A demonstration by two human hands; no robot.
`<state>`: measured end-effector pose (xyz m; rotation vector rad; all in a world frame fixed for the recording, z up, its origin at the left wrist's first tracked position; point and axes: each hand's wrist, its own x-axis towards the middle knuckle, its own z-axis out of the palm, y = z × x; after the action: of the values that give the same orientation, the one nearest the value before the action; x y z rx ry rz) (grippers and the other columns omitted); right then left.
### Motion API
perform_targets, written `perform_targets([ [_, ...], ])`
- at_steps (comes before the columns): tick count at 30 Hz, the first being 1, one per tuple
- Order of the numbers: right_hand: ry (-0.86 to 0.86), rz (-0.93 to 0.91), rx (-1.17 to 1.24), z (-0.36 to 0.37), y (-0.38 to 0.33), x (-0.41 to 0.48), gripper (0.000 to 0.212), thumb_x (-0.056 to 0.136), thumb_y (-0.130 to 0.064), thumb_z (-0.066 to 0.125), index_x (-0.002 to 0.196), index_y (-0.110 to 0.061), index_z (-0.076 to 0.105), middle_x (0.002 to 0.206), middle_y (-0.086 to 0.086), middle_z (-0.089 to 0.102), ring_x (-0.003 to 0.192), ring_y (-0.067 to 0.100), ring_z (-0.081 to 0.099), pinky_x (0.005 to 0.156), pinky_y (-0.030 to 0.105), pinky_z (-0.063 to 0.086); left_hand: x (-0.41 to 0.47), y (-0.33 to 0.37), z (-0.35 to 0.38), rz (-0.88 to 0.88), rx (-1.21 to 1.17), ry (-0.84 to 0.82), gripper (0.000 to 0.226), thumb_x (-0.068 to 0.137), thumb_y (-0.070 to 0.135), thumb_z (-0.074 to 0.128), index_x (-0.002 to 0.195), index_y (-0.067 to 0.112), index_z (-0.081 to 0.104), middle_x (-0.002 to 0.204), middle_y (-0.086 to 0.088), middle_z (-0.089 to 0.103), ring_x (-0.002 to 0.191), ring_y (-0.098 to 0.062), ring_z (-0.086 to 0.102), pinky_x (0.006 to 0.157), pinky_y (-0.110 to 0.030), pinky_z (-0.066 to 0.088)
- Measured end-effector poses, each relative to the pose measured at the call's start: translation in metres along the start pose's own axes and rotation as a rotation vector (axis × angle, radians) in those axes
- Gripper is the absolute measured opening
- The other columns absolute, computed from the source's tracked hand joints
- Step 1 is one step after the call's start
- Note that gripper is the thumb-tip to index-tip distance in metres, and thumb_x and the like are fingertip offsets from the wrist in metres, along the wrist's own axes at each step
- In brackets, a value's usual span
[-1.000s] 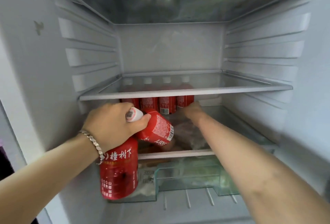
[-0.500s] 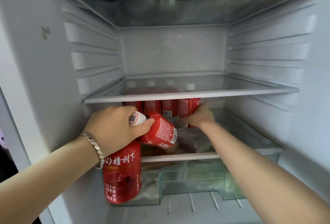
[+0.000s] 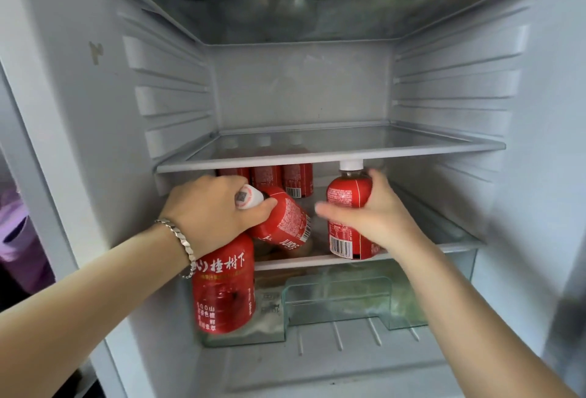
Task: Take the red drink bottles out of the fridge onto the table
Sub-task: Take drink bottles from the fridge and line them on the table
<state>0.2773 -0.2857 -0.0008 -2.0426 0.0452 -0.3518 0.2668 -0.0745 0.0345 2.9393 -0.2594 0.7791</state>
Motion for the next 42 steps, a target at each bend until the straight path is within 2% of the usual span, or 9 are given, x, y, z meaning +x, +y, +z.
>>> perform_targets([
  [3, 0.069, -0.091, 0.162, 0.001, -0.022, 0.011, 0.050, 0.070, -0.050, 0.074, 0.106, -0.019, 0.058, 0.095, -0.005, 0.064, 0.091, 0.018, 0.063, 0.076, 0.030, 0.048, -0.001, -0.001, 0.001, -0.005, -0.001, 0.000, 0.050, 0.078, 0.072, 0.040, 0.085, 0.026, 0.059, 0.083, 0.004, 0.064, 0.077, -0.017, 0.060, 0.069, -0.029, 0.050],
  [8, 0.122, -0.156, 0.058, 0.003, -0.015, 0.021, 0.023, 0.084, -0.034, 0.068, 0.096, -0.016, 0.061, 0.076, -0.009, 0.060, 0.065, 0.004, 0.056, 0.054, 0.018, 0.038, -0.003, -0.003, 0.001, 0.011, 0.038, -0.011, 0.054, 0.078, 0.074, 0.038, 0.095, 0.026, 0.059, 0.090, 0.004, 0.064, 0.080, -0.016, 0.060, 0.071, -0.029, 0.052],
  [15, 0.382, 0.092, 0.295, 0.003, -0.008, 0.042, 0.020, 0.086, -0.025, 0.060, 0.080, -0.006, 0.058, 0.088, 0.013, 0.064, 0.076, 0.027, 0.061, 0.074, 0.035, 0.048, -0.003, -0.006, 0.001, 0.023, 0.024, 0.002, 0.050, 0.077, 0.074, 0.038, 0.084, 0.028, 0.056, 0.085, 0.004, 0.063, 0.079, -0.017, 0.059, 0.069, -0.028, 0.048],
  [19, 0.526, 0.235, 0.624, -0.010, 0.007, 0.033, 0.029, 0.093, -0.019, 0.050, 0.067, -0.008, 0.044, 0.068, 0.006, 0.051, 0.058, 0.017, 0.050, 0.055, 0.027, 0.040, -0.001, -0.005, 0.002, 0.030, 0.019, 0.007, 0.050, 0.076, 0.075, 0.038, 0.083, 0.028, 0.056, 0.081, 0.006, 0.061, 0.077, -0.017, 0.058, 0.067, -0.028, 0.047],
  [22, 0.604, 0.212, 0.736, -0.010, 0.020, 0.018, 0.024, 0.092, -0.021, 0.050, 0.071, -0.009, 0.046, 0.067, 0.002, 0.051, 0.065, 0.022, 0.054, 0.057, 0.028, 0.042, 0.001, -0.004, 0.002, 0.035, 0.013, 0.014, 0.053, 0.075, 0.075, 0.038, 0.085, 0.027, 0.057, 0.080, 0.006, 0.060, 0.077, -0.017, 0.059, 0.068, -0.029, 0.050],
  [24, 0.664, 0.096, 0.629, -0.005, 0.023, 0.009, 0.025, 0.091, -0.027, 0.055, 0.071, -0.014, 0.047, 0.070, 0.001, 0.053, 0.072, 0.021, 0.055, 0.063, 0.030, 0.042, 0.002, -0.003, 0.002, 0.038, 0.014, 0.017, 0.054, 0.074, 0.075, 0.037, 0.084, 0.027, 0.058, 0.080, 0.006, 0.061, 0.077, -0.017, 0.059, 0.068, -0.029, 0.050],
  [28, 0.702, -0.265, 0.079, -0.001, 0.014, -0.010, 0.026, 0.086, -0.033, 0.065, 0.074, -0.012, 0.057, 0.080, 0.005, 0.054, 0.080, 0.021, 0.050, 0.069, 0.027, 0.035, 0.000, -0.002, 0.002, 0.038, 0.025, 0.002, 0.053, 0.075, 0.075, 0.035, 0.083, 0.027, 0.056, 0.079, 0.005, 0.061, 0.075, -0.017, 0.059, 0.065, -0.028, 0.049],
  [33, 0.408, -0.238, -0.487, 0.000, -0.027, -0.019, 0.027, 0.079, -0.044, 0.062, 0.080, -0.017, 0.057, 0.080, -0.001, 0.057, 0.071, 0.020, 0.050, 0.061, 0.026, 0.035, -0.002, 0.001, -0.001, 0.046, 0.022, -0.040, 0.049, 0.079, 0.074, 0.037, 0.083, 0.027, 0.052, 0.071, 0.008, 0.052, 0.069, -0.014, 0.055, 0.059, -0.026, 0.044],
  [42, 0.017, -0.446, -0.853, -0.006, -0.083, -0.045, 0.028, 0.077, -0.046, 0.061, 0.071, -0.020, 0.049, 0.073, -0.003, 0.051, 0.071, 0.021, 0.048, 0.051, 0.025, 0.030, -0.016, 0.006, -0.024, 0.137, 0.085, -0.031, 0.047, 0.081, 0.072, 0.037, 0.076, 0.026, 0.046, 0.075, 0.007, 0.049, 0.072, -0.016, 0.048, 0.066, -0.026, 0.038],
])
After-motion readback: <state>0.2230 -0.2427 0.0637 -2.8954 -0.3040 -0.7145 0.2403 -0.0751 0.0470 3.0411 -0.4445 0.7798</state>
